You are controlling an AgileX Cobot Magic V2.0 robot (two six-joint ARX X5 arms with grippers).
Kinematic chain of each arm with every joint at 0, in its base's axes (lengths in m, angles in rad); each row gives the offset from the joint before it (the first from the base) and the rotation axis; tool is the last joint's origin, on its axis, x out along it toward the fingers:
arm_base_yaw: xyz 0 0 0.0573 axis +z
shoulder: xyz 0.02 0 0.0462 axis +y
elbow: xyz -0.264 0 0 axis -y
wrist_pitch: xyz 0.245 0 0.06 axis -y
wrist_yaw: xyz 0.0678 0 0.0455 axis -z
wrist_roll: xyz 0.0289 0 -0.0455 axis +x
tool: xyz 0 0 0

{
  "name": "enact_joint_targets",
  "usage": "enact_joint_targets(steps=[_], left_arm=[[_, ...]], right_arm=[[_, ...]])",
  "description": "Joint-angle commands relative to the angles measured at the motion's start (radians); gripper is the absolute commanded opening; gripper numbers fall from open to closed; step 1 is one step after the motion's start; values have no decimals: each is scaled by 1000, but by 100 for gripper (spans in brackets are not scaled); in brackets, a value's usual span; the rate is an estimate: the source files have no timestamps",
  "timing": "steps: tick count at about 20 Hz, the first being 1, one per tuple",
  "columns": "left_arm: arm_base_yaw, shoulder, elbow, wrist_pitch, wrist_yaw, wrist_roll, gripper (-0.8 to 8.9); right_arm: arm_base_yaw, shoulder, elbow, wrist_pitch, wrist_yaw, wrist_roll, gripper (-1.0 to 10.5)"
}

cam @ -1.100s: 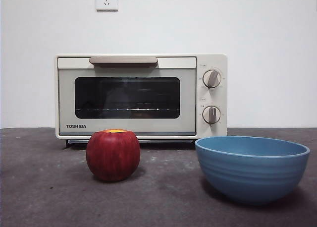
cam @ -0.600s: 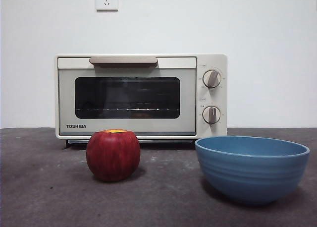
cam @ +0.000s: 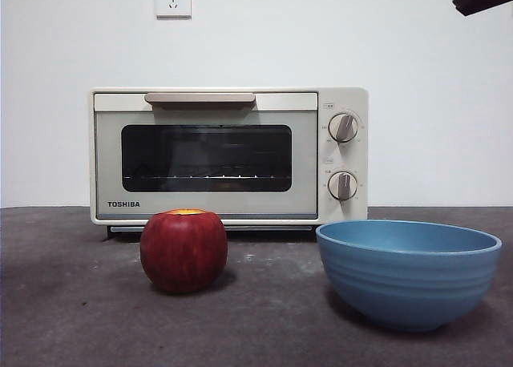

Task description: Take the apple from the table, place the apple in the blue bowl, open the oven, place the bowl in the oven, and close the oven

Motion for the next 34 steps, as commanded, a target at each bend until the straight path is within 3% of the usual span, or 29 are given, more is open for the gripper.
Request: enact_joint_targets(steps=[1, 2, 6, 11, 15, 21, 27, 34], left_arm=[[-2, 5, 18, 5, 5, 15, 7], [-2, 5, 18, 4, 6, 15, 7], [-3, 5, 18, 4, 11, 14, 7], [-3, 5, 18, 4, 11, 14, 7], [-3, 5, 18, 5, 11, 11, 7], [-3, 5, 18, 5, 11, 11, 7], [-3, 5, 18, 5, 11, 11, 7], [-3, 5, 18, 5, 11, 11, 7]], right_arm=[[5, 6, 14, 19, 19, 20, 460], [8, 9, 14, 18, 27, 47, 531], [62, 72, 14, 35, 50, 68, 534], [223, 221, 45, 161, 132, 113, 534], [343, 428, 166, 199, 233, 113, 534], [453, 758, 396, 198, 293, 114, 534], [507, 969, 547, 198, 364, 113, 534], [507, 1115, 573, 217, 396, 114, 534]])
